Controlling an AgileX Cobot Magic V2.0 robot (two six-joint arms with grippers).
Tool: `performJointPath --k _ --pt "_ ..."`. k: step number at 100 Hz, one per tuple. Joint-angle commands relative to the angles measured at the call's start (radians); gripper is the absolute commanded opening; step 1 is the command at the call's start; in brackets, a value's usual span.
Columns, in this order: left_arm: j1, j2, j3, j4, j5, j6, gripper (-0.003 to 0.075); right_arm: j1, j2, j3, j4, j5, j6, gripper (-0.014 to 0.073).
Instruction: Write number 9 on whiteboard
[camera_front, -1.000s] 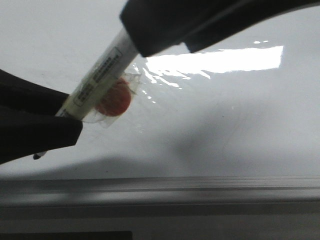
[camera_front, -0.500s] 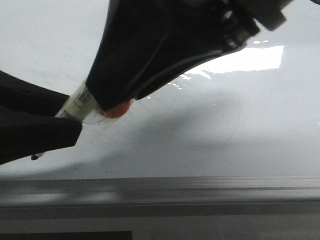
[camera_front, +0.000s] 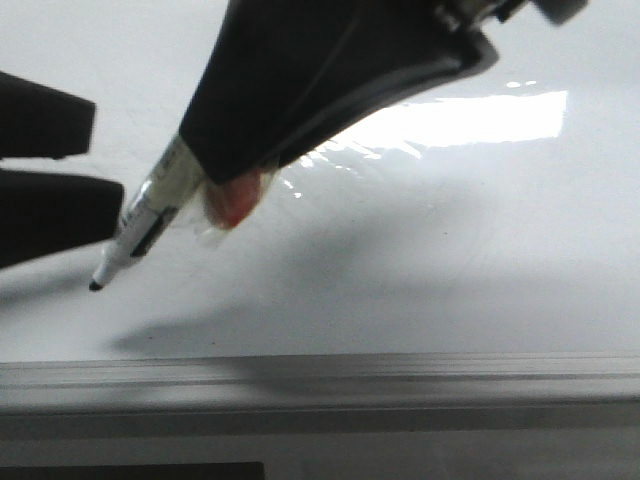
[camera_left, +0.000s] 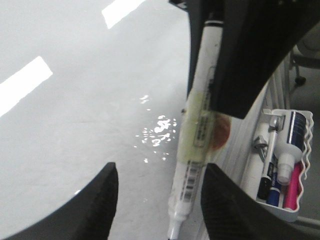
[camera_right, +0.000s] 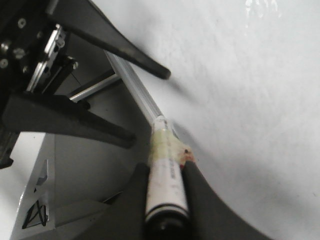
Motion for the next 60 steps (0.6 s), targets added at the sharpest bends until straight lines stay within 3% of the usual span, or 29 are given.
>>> performJointPath --k 1,28,60 --pt "-0.002 -0.101 -0.034 -0.068 0.014 -0.009 0.0356 -0.019 -0.066 -0.036 0.006 -0.059 -0.006 -0.0069" --pt "-0.002 -0.386 -0.034 -0.171 0.106 -0.009 0.0356 -0.158 -0.146 -0.049 0.006 -0.016 0.013 -0.0060" --pt "-0.002 -0.406 -0.034 -0.184 0.131 -0.009 0.0354 -0.297 -0.069 -0.202 -0.016 0.128 0.026 -0.0060"
